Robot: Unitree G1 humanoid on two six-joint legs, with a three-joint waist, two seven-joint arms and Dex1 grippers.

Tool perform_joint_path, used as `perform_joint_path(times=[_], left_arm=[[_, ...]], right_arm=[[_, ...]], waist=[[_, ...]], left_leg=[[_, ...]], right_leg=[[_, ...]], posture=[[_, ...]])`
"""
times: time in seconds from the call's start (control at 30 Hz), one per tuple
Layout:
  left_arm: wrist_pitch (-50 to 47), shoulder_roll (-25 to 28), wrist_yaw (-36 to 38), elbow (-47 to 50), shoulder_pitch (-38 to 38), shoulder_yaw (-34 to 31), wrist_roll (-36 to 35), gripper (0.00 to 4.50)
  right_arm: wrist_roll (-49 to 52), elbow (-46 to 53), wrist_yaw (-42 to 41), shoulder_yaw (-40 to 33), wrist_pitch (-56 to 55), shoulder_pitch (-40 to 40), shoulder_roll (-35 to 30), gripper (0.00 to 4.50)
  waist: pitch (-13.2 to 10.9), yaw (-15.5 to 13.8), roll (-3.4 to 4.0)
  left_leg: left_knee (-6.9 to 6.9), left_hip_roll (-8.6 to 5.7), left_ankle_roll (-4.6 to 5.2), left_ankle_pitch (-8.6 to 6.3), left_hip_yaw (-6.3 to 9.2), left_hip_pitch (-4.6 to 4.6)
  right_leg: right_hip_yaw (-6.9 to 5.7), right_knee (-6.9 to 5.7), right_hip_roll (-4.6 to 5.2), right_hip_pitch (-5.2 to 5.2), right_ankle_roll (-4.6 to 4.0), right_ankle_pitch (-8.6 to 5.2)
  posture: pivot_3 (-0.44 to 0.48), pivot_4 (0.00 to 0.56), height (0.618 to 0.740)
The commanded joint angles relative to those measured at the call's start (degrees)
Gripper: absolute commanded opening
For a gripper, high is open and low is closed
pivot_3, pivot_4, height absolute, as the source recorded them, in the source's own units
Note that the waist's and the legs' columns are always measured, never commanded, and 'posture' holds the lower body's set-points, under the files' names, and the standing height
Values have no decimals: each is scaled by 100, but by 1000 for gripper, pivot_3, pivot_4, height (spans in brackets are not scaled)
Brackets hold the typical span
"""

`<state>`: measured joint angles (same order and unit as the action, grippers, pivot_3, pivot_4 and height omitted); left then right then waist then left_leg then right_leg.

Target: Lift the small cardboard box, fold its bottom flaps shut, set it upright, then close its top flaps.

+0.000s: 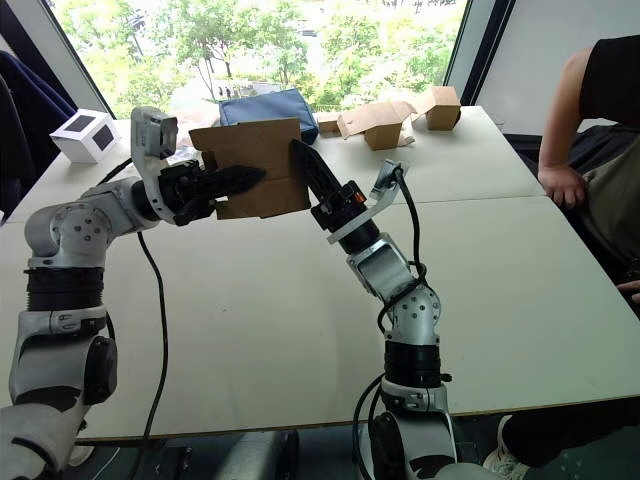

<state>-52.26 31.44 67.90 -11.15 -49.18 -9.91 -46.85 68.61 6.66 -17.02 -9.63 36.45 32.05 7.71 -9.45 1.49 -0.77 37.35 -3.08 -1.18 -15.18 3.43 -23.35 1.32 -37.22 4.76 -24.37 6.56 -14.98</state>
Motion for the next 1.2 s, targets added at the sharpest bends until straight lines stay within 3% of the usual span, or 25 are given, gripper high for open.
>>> perform_joint_path(times=[0.03, 0.47, 0.57, 0.67, 0.7, 1.2], left_arm=[[73, -46, -89, 46, -137, 27, 9, 0], [-287, 337, 181, 183, -90, -82, -194, 0], [-264, 327, 160, 144, -137, -82, -202, 0], [-254, 292, 139, 149, -151, -73, -229, 0], [-247, 279, 139, 149, -152, -58, -229, 0], [-172, 219, 118, 91, -122, 28, -132, 0]], right_arm=[[74, 446, -163, 459, 204, 69, 108, 2274], [744, 851, -211, -271, 525, -390, -1116, 2274], [630, 772, -169, -287, 420, -398, -1171, 1429], [441, 705, -169, -212, 312, -370, -1155, 156], [371, 687, -172, -176, 281, -352, -1147, 22], [-61, 734, -550, 386, 489, -371, -1160, 22]], waist=[[0, 0, 0], [0, -10, 0], [0, -25, 0], [0, -26, 0], [0, -26, 0], [0, -31, 0]], left_leg=[[0, 0, 0, 0, 0, 0], [0, 0, 20, -11, 0, 0], [0, 0, 21, -12, 0, 0], [0, 0, 22, -12, -1, 0], [0, 0, 21, -12, -1, 0], [1, 0, 13, -8, -1, 0]], right_leg=[[0, 0, 0, 0, 0, 0], [0, 1, 0, 0, 0, 0], [0, 2, 0, 0, 0, 0], [0, 1, 0, 0, 0, 0], [0, 1, 0, 0, 0, 0], [0, 1, 0, 1, 0, 0]], posture=[[0, 150, 740], [0, 150, 740], [0, 150, 740], [0, 150, 740], [0, 150, 740], [0, 150, 740]])
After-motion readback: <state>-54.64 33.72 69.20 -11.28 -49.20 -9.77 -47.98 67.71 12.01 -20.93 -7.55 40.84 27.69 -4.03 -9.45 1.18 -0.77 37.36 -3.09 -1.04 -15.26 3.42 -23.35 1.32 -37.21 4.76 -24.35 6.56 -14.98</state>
